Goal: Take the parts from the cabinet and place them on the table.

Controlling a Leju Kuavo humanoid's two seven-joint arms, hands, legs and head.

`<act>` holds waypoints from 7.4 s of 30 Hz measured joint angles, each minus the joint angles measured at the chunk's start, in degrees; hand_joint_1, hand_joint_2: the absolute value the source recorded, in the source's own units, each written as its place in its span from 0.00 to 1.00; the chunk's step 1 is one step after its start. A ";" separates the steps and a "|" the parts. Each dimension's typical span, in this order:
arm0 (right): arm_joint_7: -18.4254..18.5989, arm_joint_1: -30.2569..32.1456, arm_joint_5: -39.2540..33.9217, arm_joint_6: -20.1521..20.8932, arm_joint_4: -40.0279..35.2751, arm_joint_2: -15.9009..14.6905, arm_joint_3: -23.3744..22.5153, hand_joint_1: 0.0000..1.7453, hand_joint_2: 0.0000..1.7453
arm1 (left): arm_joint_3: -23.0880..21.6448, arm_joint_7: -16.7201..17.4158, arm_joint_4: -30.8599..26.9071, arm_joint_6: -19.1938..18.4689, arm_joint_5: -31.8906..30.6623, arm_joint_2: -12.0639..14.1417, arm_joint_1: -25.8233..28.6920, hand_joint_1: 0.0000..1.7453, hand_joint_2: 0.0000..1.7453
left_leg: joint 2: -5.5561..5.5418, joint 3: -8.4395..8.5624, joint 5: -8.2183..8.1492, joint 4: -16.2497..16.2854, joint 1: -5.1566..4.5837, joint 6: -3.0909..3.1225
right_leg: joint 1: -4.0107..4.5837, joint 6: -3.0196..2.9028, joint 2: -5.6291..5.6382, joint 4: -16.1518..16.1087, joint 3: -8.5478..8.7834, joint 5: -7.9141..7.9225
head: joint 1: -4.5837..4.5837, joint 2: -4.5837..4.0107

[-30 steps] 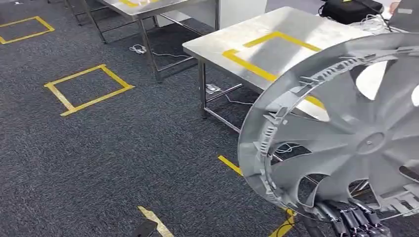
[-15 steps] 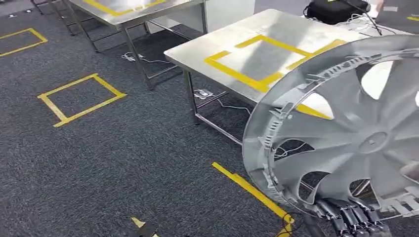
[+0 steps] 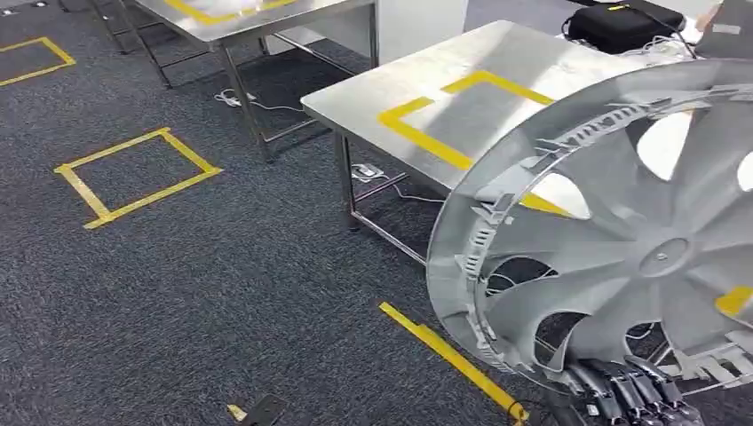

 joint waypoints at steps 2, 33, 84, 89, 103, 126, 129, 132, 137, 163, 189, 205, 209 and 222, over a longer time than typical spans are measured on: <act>0.00 0.03 0.00 0.00 0.00 0.00 -0.02 1.00 1.00 | -0.02 0.00 0.00 0.00 0.00 -0.02 0.01 0.00 1.00 | -0.03 1.96 -1.43 0.01 0.24 -0.52 | -0.41 0.33 -0.29 -8.52 2.16 6.92 | 0.06 0.00; -2.16 -1.39 -1.23 -0.07 0.17 0.22 -0.44 1.00 1.00 | 0.07 -0.98 -0.02 1.07 0.98 0.35 -0.27 0.00 1.00 | -0.43 1.68 -2.61 1.39 0.19 -0.14 | 0.30 -1.14 -0.13 -8.76 1.72 5.47 | 0.59 -0.04; 13.49 -25.98 -3.90 3.93 41.73 -16.27 -11.21 1.00 1.00 | 0.83 1.97 0.17 -8.67 2.03 1.20 -1.91 0.00 1.00 | 0.16 -3.25 1.80 1.20 0.52 -1.30 | 0.13 -0.58 0.89 -14.07 6.47 8.22 | -0.09 -0.04; 14.80 -32.03 6.46 -0.07 53.21 -21.75 -13.36 1.00 1.00 | 0.83 1.07 0.17 -10.54 2.40 0.92 -2.50 0.00 1.00 | 0.43 -3.29 2.26 0.74 0.82 -0.15 | -0.09 0.36 0.18 1.64 -1.27 0.31 | 0.11 -0.04; 18.75 -41.92 19.06 -0.63 59.23 -22.45 -4.40 1.00 1.00 | -0.02 1.62 0.17 -10.38 1.84 1.12 -3.23 0.00 1.00 | 0.61 -6.63 -4.02 10.45 1.18 -3.60 | 0.15 -2.82 -0.36 -15.03 7.20 8.96 | -0.35 -0.06; 20.79 -35.92 16.96 -0.48 37.32 -22.45 11.63 0.00 0.00 | -1.53 2.25 0.17 -13.55 2.12 1.31 -2.10 0.00 0.00 | 0.39 -2.21 1.81 0.19 0.46 -1.50 | -0.02 0.06 -0.76 -14.65 6.96 8.29 | -0.09 -0.07; 20.90 -34.44 18.21 -0.48 34.90 -22.45 12.28 0.00 0.00 | -1.53 2.21 0.17 -12.85 2.45 1.29 -1.92 0.00 0.00 | 0.44 -2.16 2.05 0.05 0.62 -2.21 | 0.20 -1.18 -0.44 -14.22 6.59 8.30 | -0.50 -0.07; 20.92 -33.51 19.34 -0.48 32.34 -22.38 12.92 0.00 0.00 | -1.53 1.86 0.17 -11.93 2.62 1.29 -2.01 0.00 0.00 | 0.36 -3.43 -0.79 3.54 0.77 -3.18 | -0.18 -2.41 -0.53 -14.55 6.93 8.44 | -0.81 -0.04; 17.59 -29.57 15.71 -0.48 25.48 -20.27 13.20 0.00 0.00 | -1.51 2.08 0.17 -10.71 3.32 1.29 -1.53 0.00 0.00 | 0.36 -9.56 -5.31 17.01 0.86 -3.35 | 0.19 -2.88 -0.55 -14.41 7.00 8.47 | -0.92 -0.05; -3.15 0.89 -40.62 -0.37 -17.99 9.00 -2.75 0.00 0.00 | 3.80 0.53 0.17 -7.41 9.64 0.25 0.98 0.00 0.00 | 0.46 -6.97 5.83 0.82 0.71 -3.16 | 0.47 -3.28 -0.78 -17.22 13.42 4.93 | -0.56 -0.04; 1.61 -25.61 -75.71 8.76 78.07 6.29 -52.29 0.00 0.00 | 7.43 1.18 0.15 -7.34 9.03 -2.25 0.14 0.00 0.00 | 1.16 -5.28 6.56 -0.61 -0.18 -1.06 | 0.54 -1.19 -0.49 -18.65 18.17 3.14 | -0.81 -0.02; 29.70 -30.21 -51.79 15.76 99.45 4.74 -43.15 0.00 0.00 | 4.66 3.41 0.17 -7.82 4.61 -1.22 -0.32 0.00 0.00 | 0.28 5.93 -2.03 -2.45 0.16 -2.03 | 1.34 -2.62 -1.36 -15.36 5.92 11.39 | -1.16 -0.02; 34.34 -29.99 -46.05 15.89 100.74 4.00 -38.33 0.00 0.00 | 4.24 3.32 0.20 -7.10 4.68 -1.66 -0.53 0.00 0.00 | 0.80 3.63 0.06 -2.75 0.38 -0.39 | 0.99 -1.27 -0.90 -14.10 4.34 9.87 | -1.05 -0.02; 36.43 -29.64 -39.30 13.75 101.77 1.99 -29.00 0.00 0.00 | 4.17 3.13 0.17 -4.35 6.23 -1.94 -0.56 0.00 0.00 | 1.07 -6.29 8.74 -0.84 0.06 -1.86 | 1.01 -1.98 -0.40 -17.88 16.44 3.21 | -0.96 -0.02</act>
